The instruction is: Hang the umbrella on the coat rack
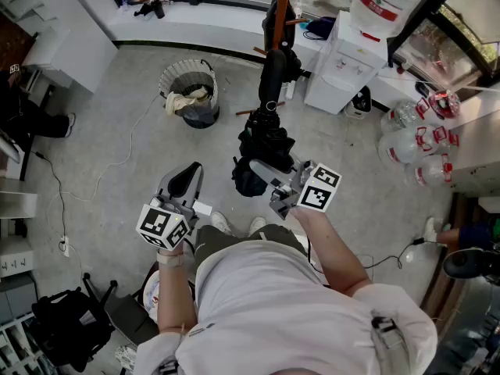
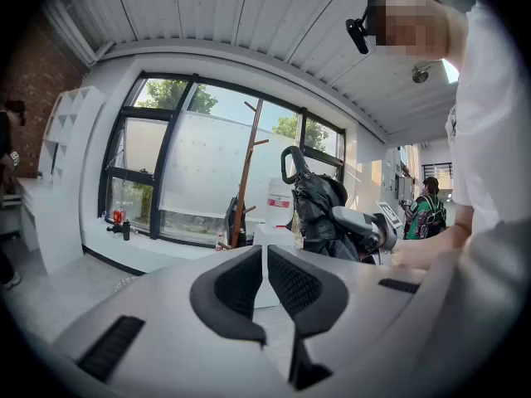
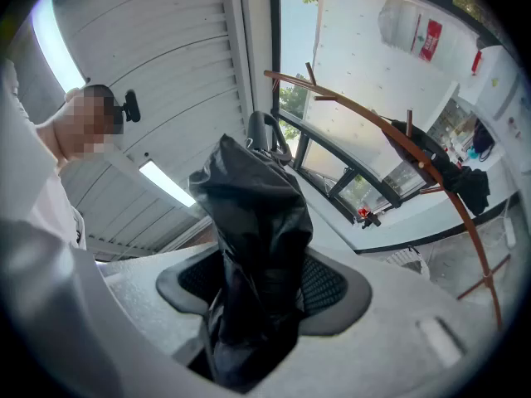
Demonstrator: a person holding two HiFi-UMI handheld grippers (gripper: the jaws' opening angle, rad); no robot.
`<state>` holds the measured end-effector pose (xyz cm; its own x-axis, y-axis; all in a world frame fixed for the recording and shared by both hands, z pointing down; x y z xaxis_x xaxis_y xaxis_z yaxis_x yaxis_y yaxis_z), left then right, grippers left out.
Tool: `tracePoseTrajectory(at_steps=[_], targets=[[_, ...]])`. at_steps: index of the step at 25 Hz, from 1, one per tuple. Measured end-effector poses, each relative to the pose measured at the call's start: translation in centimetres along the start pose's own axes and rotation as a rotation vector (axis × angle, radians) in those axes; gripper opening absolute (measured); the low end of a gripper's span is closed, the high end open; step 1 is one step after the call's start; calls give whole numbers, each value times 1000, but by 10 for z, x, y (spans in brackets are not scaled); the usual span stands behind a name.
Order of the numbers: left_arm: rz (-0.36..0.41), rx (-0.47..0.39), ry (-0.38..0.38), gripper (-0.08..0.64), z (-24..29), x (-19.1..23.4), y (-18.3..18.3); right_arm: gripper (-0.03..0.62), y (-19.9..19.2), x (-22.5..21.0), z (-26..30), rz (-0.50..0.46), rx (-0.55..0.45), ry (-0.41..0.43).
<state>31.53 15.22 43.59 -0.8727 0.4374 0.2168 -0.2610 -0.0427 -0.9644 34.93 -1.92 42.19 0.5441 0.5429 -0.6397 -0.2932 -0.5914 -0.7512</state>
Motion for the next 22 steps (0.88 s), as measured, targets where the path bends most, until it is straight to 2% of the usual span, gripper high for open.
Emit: tracePoseTrajectory(at_steps=[12,22], targets=[[-29,4,47,3,-28,0,-20,265,-12,-2,5,36,27,10],[-70,-78,82,3,-110,113,-23,265,-56,19,122,6,80,5]])
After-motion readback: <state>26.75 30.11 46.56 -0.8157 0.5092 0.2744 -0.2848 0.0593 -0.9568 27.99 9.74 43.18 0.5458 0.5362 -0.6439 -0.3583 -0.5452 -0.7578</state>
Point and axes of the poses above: the fingertips, and each gripper's own axes: z forward along the fingers, x to its left, y out of its top, the point moved 3 cm from there along -z, backward along the fingers, and after that the axes turned 5 degrees about -y, right-handed, at the moved point
